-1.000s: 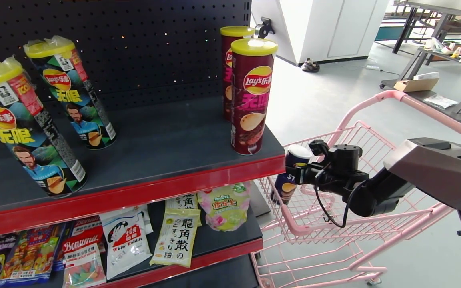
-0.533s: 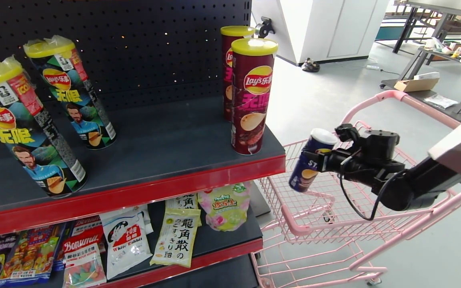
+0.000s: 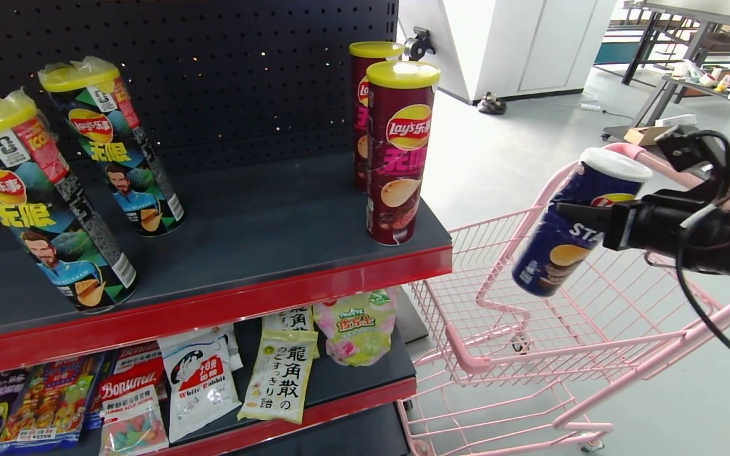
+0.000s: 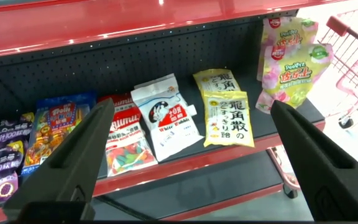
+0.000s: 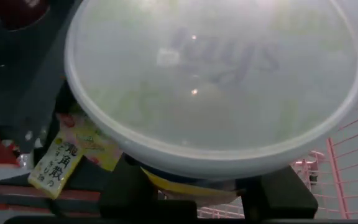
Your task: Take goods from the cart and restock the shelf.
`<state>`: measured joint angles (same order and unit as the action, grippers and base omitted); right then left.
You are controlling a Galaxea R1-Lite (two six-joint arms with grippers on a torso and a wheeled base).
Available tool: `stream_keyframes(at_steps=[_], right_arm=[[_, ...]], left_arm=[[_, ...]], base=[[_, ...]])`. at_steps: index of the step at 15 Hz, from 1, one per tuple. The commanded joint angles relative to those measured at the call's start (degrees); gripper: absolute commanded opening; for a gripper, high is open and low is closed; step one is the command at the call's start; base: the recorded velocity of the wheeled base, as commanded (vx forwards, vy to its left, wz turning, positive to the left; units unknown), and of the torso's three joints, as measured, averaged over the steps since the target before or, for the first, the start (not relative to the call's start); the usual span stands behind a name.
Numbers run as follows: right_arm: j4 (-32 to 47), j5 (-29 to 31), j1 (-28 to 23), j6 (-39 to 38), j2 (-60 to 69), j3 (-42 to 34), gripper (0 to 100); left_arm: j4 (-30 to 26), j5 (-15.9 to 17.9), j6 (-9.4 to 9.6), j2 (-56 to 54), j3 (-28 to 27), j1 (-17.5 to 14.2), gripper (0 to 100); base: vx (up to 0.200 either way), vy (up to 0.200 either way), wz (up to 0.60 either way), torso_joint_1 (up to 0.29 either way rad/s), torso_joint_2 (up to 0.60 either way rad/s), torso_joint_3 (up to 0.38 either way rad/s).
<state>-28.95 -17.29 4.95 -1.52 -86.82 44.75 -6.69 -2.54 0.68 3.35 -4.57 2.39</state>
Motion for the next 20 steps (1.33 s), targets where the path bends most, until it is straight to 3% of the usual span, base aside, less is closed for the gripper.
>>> stream_keyframes(at_steps=[1, 3, 5, 6, 11, 18, 20], right_arm=[[18.76, 2.87, 7.88, 0.12, 24.16, -3.79, 0], [23.86, 3.22, 11.66, 0.12, 29.52, -4.67, 0], [23.94, 4.63, 13.42, 0.73, 31.27, -6.43, 0], [23.86, 8.23, 15.27, 3.02, 30.75, -7.49, 0], [23.5, 9.2, 15.53, 7.76, 28.46, -7.75, 0], [23.42, 9.2, 15.44, 7.94, 29.34, -8.98, 0], [23.42, 9.2, 15.44, 7.94, 29.34, -9.16, 0]], left_arm=[[0.01, -0.01, 0.02, 0.08, 0.0, -0.02, 100], [0.01, -0.01, 0.11, 0.08, 0.0, -0.02, 100], [0.01, 0.07, 0.11, 0.08, 0.0, -0.02, 100], [0.01, 1.22, 0.2, 0.08, 0.0, -0.02, 100], [0.01, 1.48, 0.2, 0.08, 0.09, -0.02, 100], [0.01, 1.66, 0.28, 0.08, 0.09, -0.02, 100], [0.01, 1.39, 0.28, 0.08, 0.09, 0.07, 100]], base=[[0.0, 0.0, 0.0, 0.0, 0.0, 0.0], [0.0, 0.0, 0.0, 0.0, 0.0, 0.0], [0.0, 0.0, 0.0, 0.0, 0.0, 0.0], [0.0, 0.0, 0.0, 0.0, 0.0, 0.0], [0.0, 0.0, 0.0, 0.0, 0.0, 0.0], [0.0, 0.0, 0.0, 0.0, 0.0, 0.0], [-0.2, 0.0, 0.0, 0.0, 0.0, 0.002]])
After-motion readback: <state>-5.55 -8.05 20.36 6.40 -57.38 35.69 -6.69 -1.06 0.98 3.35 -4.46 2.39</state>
